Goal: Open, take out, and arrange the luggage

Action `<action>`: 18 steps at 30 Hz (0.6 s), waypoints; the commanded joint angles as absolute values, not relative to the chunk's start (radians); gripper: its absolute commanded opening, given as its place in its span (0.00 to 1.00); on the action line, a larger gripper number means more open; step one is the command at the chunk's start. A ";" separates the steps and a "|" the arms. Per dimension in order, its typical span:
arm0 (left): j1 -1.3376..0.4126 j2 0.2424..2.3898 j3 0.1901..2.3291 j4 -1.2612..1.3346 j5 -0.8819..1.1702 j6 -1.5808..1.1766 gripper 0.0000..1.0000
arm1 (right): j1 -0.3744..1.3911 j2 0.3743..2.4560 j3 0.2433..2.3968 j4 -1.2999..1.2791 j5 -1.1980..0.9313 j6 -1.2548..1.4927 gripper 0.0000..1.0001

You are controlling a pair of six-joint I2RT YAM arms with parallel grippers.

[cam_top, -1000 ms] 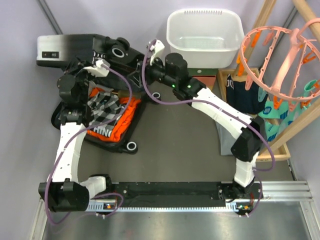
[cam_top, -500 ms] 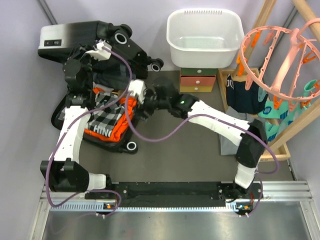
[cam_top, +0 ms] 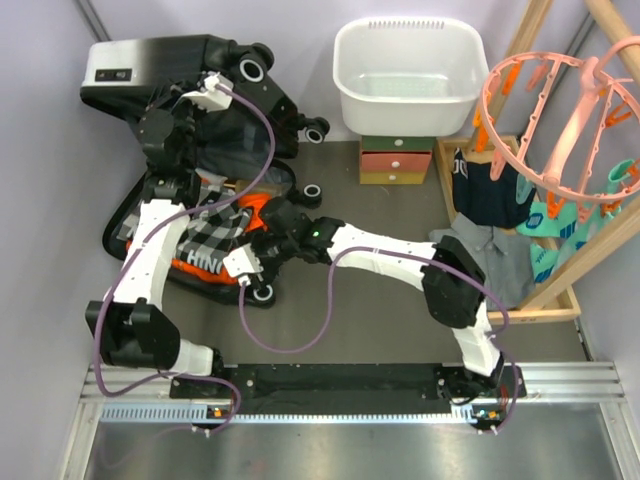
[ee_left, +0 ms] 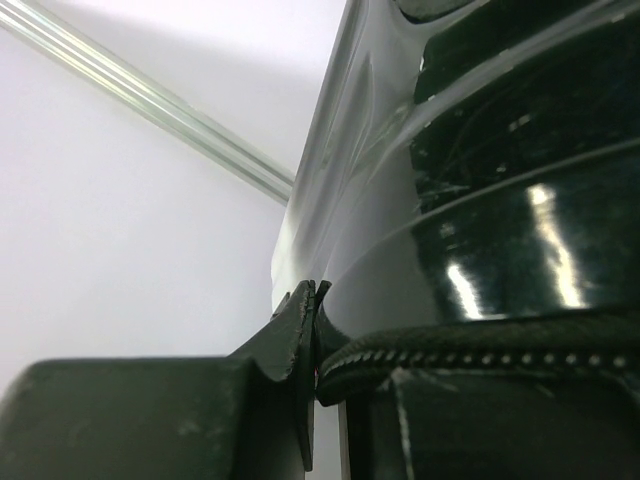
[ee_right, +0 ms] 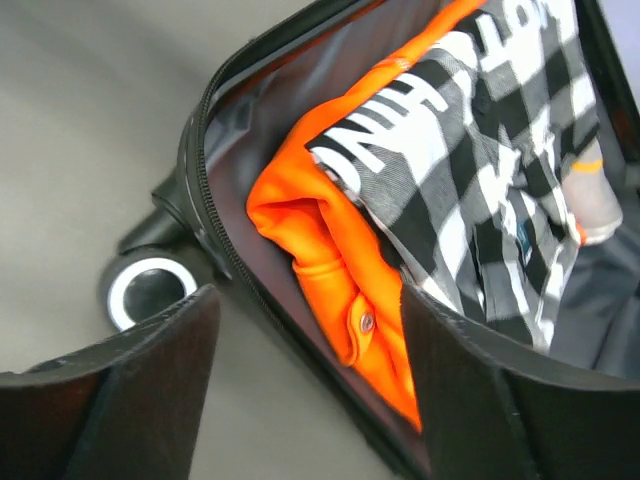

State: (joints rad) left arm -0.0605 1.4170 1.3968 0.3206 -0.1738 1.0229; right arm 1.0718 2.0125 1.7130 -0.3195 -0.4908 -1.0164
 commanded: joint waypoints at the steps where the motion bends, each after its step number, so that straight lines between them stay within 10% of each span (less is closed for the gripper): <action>1: -0.067 1.457 1.437 0.308 -0.262 0.877 0.00 | 1.085 2.078 1.767 -0.344 -0.467 -1.235 0.66; 7: -0.084 1.489 1.454 0.339 -0.284 0.908 0.00 | 1.092 2.151 1.812 -0.356 -0.376 -1.282 0.47; 14: -0.141 1.509 1.453 0.439 -0.345 1.055 0.00 | 1.088 2.183 1.780 -0.330 -0.203 -1.354 0.01; 18: -0.147 1.528 1.503 0.380 -0.359 1.049 0.00 | 1.020 2.200 1.775 -0.290 -0.112 -1.359 0.00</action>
State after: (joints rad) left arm -0.1425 1.5028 1.4475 0.4019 -0.2485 1.1282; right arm 1.0916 2.1536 1.7683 -0.4088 -0.3058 -1.3487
